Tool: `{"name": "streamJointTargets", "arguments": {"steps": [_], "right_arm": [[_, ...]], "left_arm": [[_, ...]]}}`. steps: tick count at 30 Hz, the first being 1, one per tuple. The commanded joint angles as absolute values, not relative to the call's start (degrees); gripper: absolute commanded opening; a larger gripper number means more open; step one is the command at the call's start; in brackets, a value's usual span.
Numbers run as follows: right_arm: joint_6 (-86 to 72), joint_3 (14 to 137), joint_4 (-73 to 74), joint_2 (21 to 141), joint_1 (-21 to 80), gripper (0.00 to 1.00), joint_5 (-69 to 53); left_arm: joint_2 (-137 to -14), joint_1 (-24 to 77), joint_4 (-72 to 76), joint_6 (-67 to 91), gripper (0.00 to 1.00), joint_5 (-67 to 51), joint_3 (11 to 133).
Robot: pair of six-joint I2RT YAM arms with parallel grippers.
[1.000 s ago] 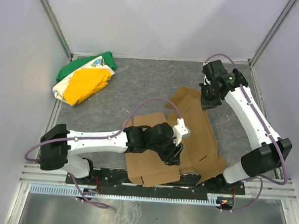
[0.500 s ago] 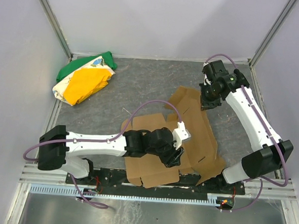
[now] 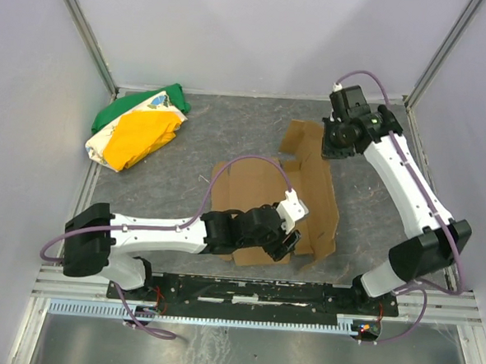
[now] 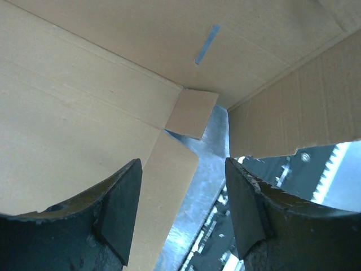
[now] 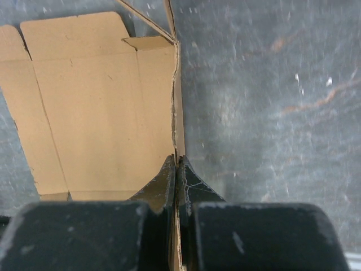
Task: Fold the paper box
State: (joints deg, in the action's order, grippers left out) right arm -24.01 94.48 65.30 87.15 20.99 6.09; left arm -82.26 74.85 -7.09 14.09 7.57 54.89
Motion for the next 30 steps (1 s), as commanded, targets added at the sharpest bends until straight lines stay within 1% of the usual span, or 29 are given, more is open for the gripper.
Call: {"name": "streamJointTargets", "arguments": {"steps": [1,5,7,10,13,22,25,30], "right_arm": [[-19.97,100.16,57.58,91.8,20.94,0.02,4.61],[-17.88,100.46,56.07,92.92,20.31,0.02,1.06],[-17.42,99.55,55.5,92.5,19.9,0.02,0.11],[-17.74,98.91,56.2,92.51,18.83,0.02,-1.05],[-17.89,98.15,56.38,92.22,18.3,0.02,-1.53],[-18.65,98.33,57.04,92.65,17.96,0.02,-2.07],[-19.11,98.35,56.98,92.72,18.02,0.02,-2.54],[-19.2,98.76,57.68,92.93,17.89,0.02,-3.07]], "left_arm": [[-85.62,70.21,0.91,8.27,0.68,9.45,54.25],[-90.73,64.43,3.5,7.82,0.68,3.39,56.45],[-92.82,63.33,4.75,6.67,0.68,0.39,57.34],[-95.64,63.28,4.26,6.55,0.68,-1.73,59.53],[-95.79,63.37,4.64,8.39,0.69,-3.65,60.07],[-86.78,63.74,9.03,8.57,0.74,-6.56,50.06],[-88.49,65.68,9.48,7.3,0.74,-7.5,51.01],[-93.24,69.05,6.18,3.8,0.74,-5.55,55.25]]}}
